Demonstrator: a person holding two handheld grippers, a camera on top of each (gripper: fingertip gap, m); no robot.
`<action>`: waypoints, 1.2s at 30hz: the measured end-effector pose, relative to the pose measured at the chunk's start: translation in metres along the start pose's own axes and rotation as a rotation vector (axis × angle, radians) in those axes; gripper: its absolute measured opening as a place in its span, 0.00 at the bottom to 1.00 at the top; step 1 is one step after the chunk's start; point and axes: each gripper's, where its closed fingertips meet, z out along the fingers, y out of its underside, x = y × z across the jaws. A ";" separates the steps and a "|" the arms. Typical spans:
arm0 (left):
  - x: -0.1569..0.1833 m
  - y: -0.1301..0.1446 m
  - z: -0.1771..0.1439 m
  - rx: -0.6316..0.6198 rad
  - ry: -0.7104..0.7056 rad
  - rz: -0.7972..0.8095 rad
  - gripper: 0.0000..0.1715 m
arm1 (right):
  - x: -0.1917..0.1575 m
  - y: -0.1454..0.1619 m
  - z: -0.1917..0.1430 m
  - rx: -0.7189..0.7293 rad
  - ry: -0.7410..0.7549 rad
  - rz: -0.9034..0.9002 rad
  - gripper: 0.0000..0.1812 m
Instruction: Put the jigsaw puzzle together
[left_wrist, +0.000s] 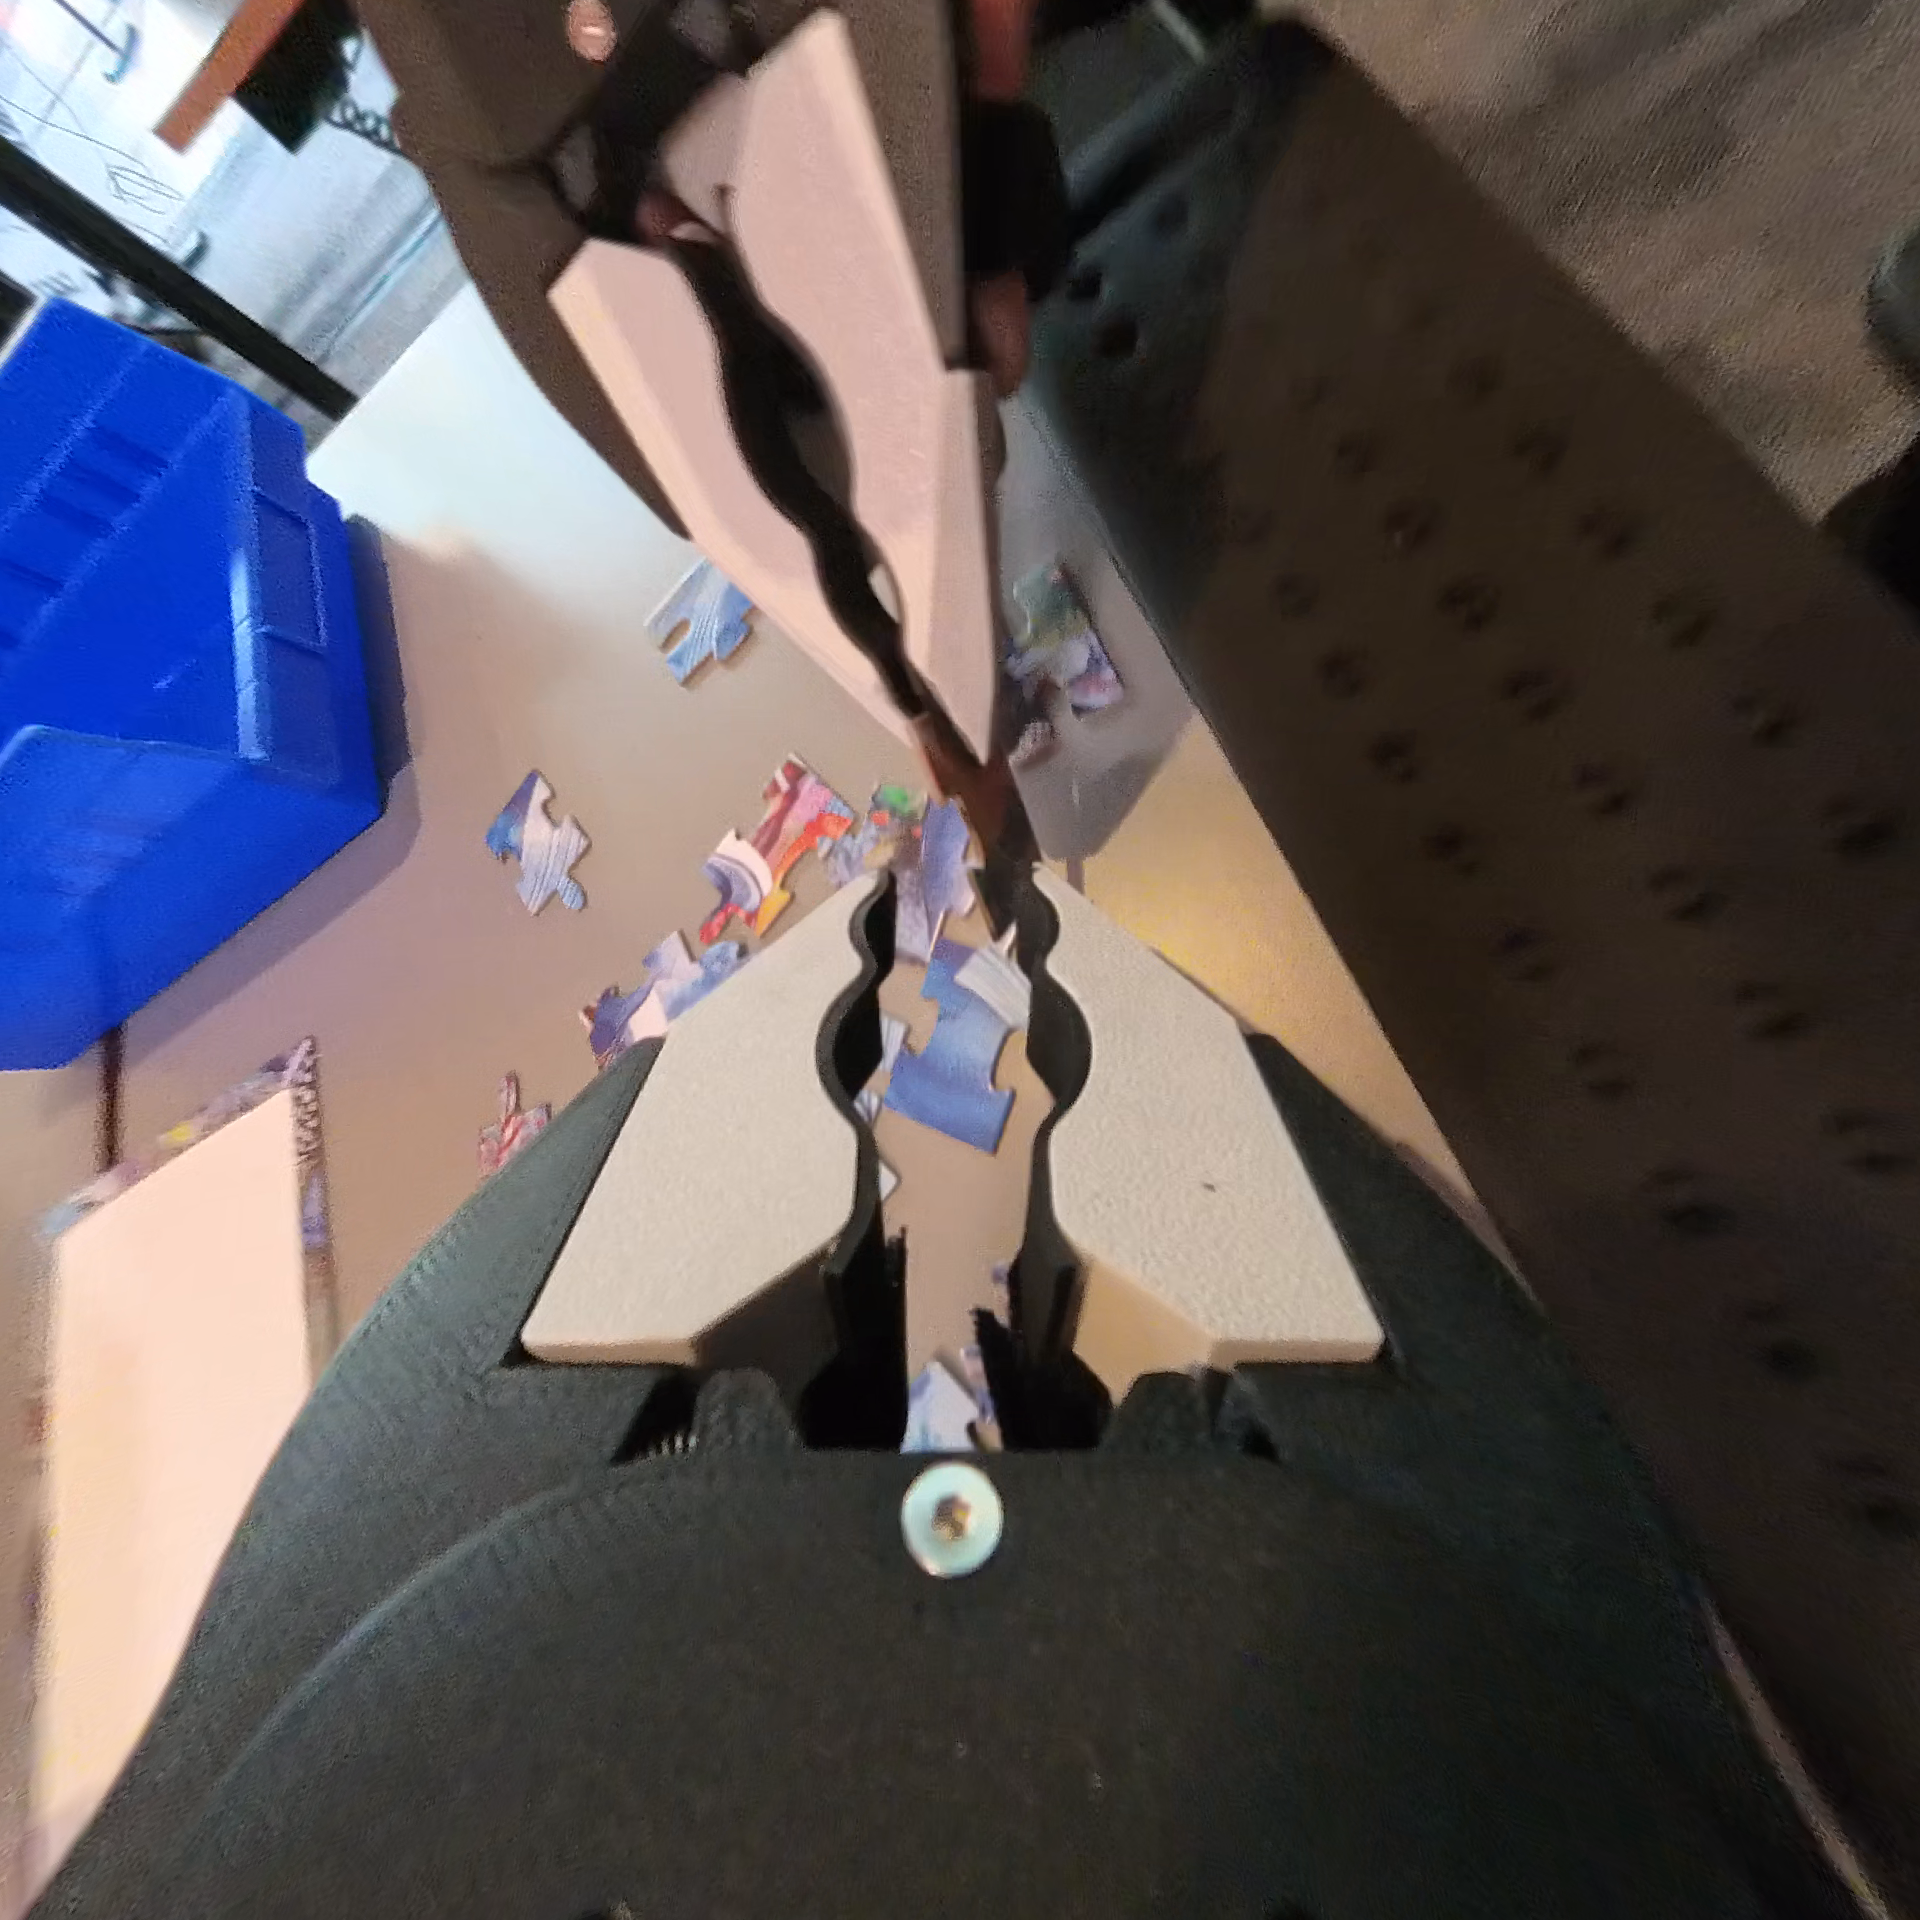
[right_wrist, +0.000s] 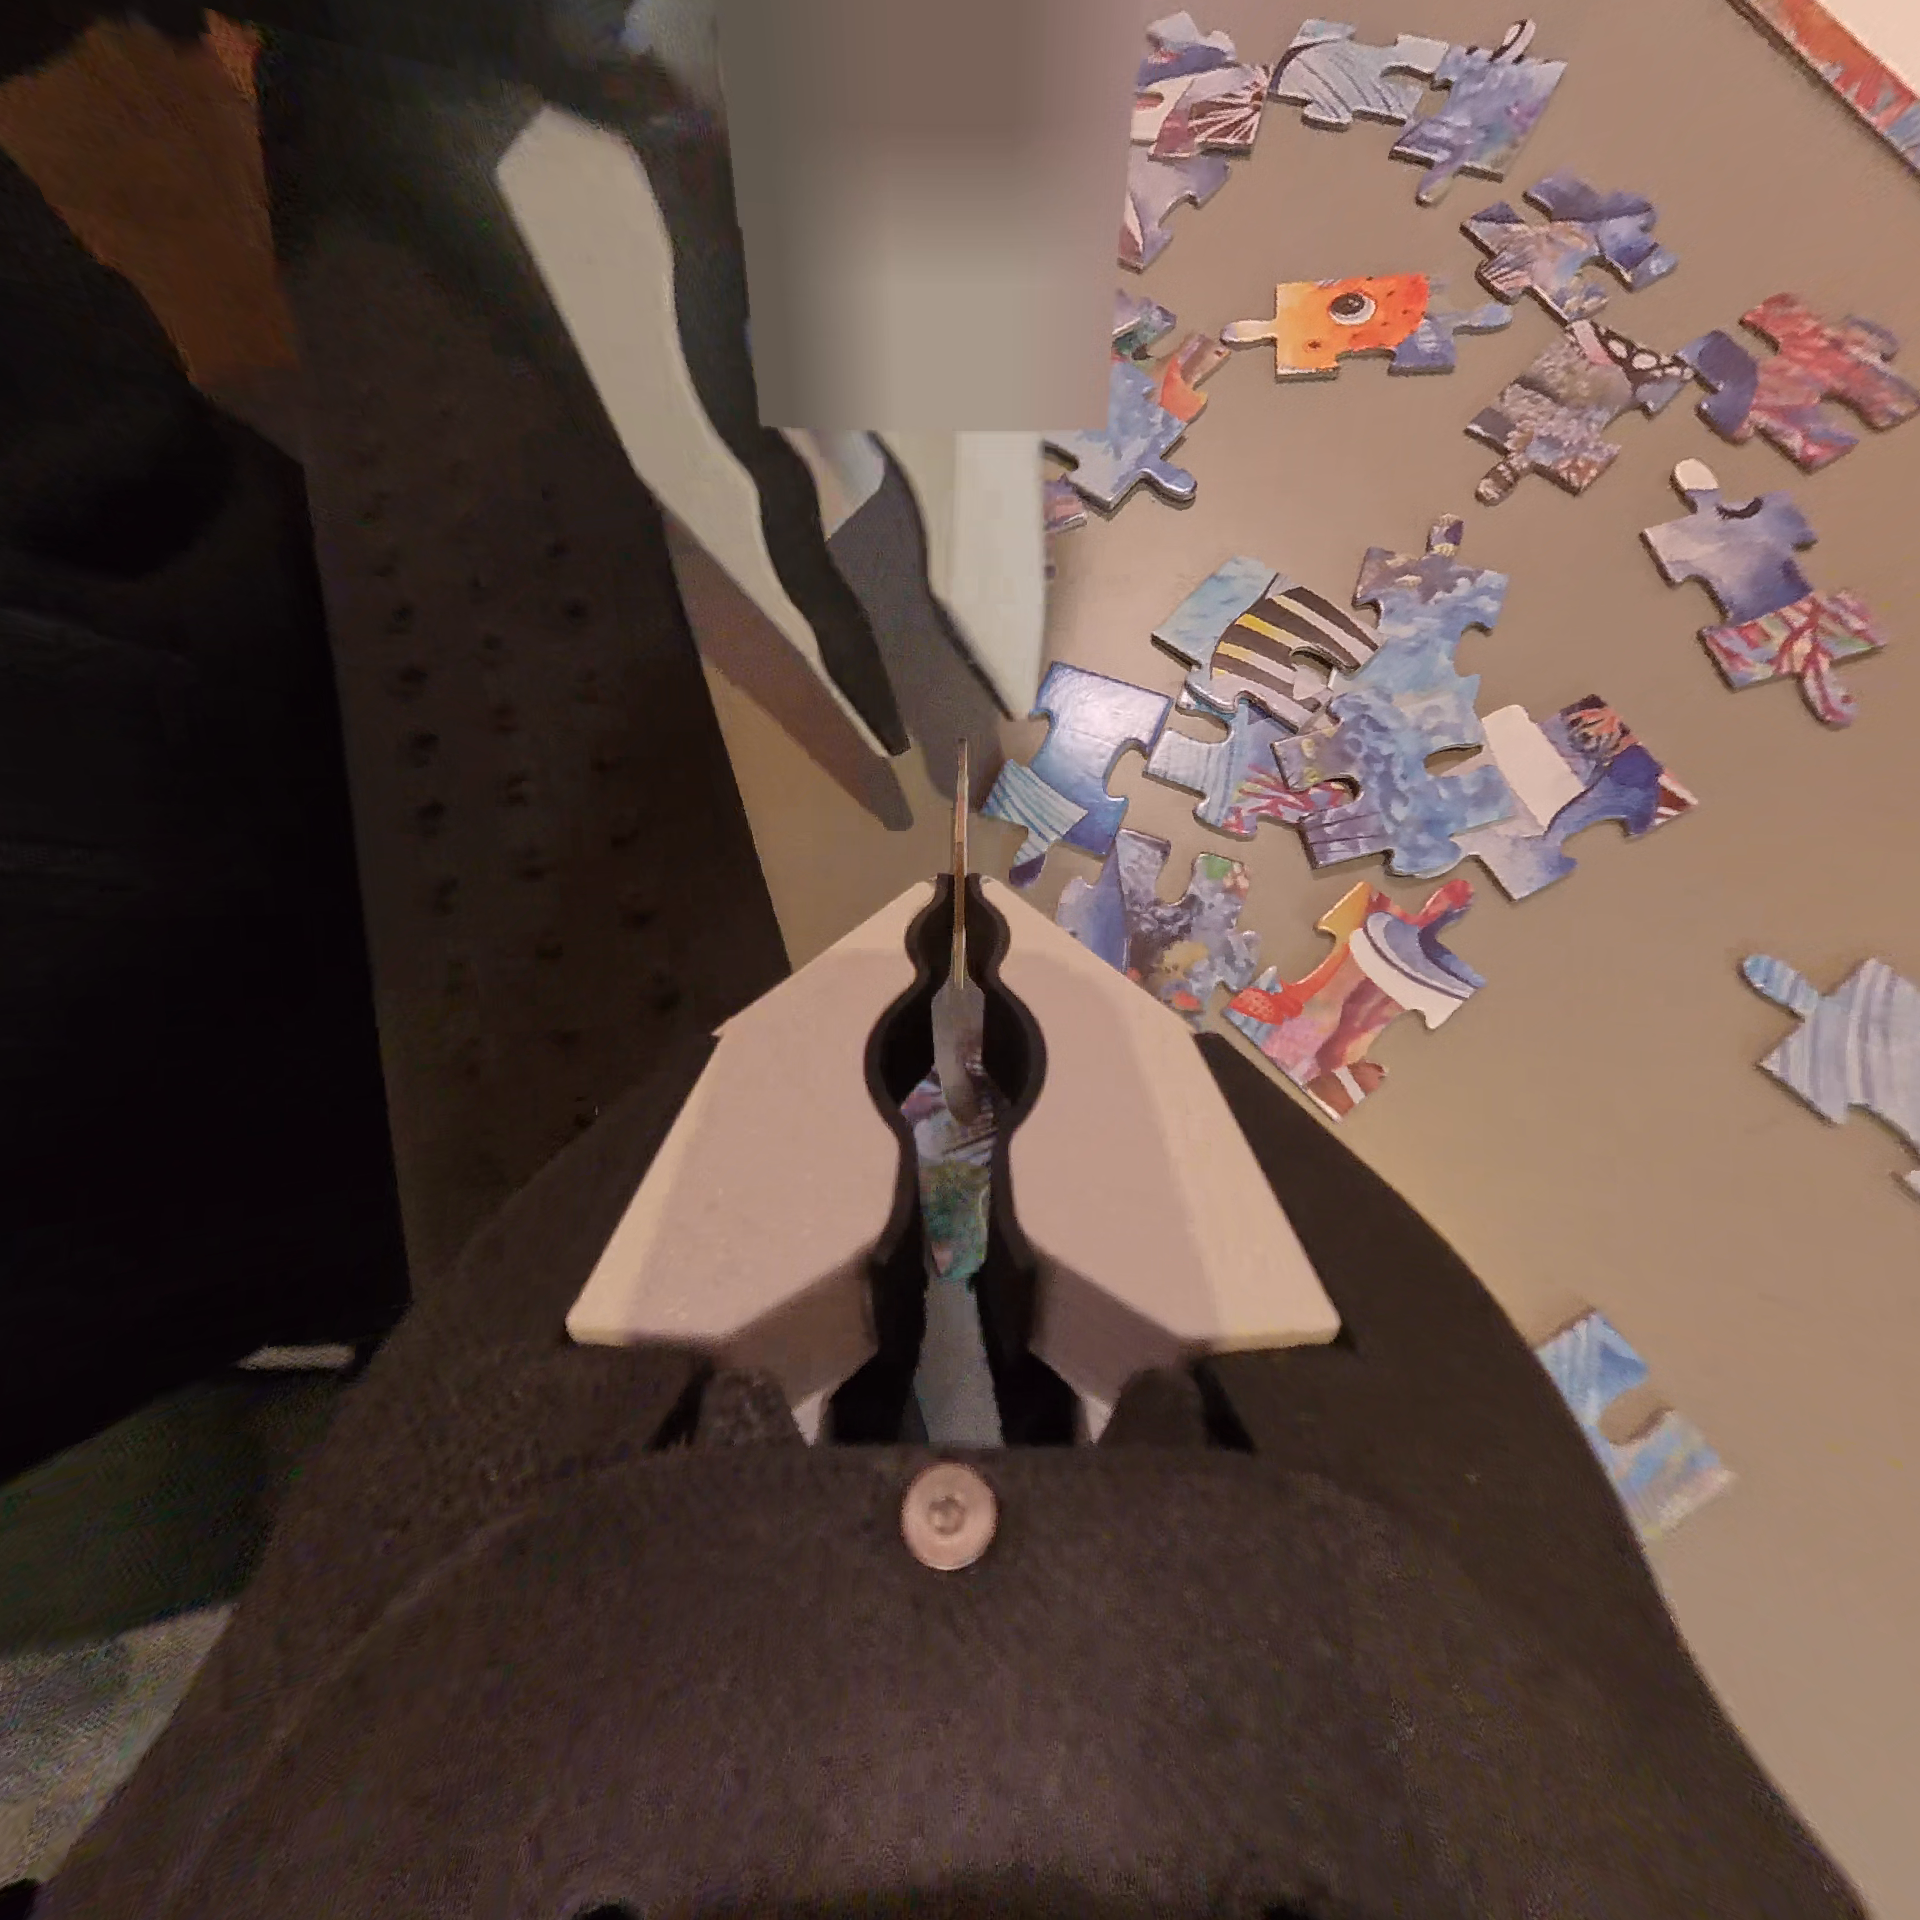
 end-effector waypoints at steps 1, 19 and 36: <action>-0.002 -0.006 0.000 0.028 0.032 -0.044 0.12 | -0.001 0.000 -0.003 -0.019 0.012 -0.032 0.00; -0.046 -0.054 0.016 0.379 0.205 -0.488 0.00 | 0.024 -0.013 -0.068 0.199 0.207 0.057 0.14; -0.095 -0.035 0.026 0.376 0.119 -0.557 0.11 | 0.074 -0.012 -0.100 0.388 0.113 0.260 0.00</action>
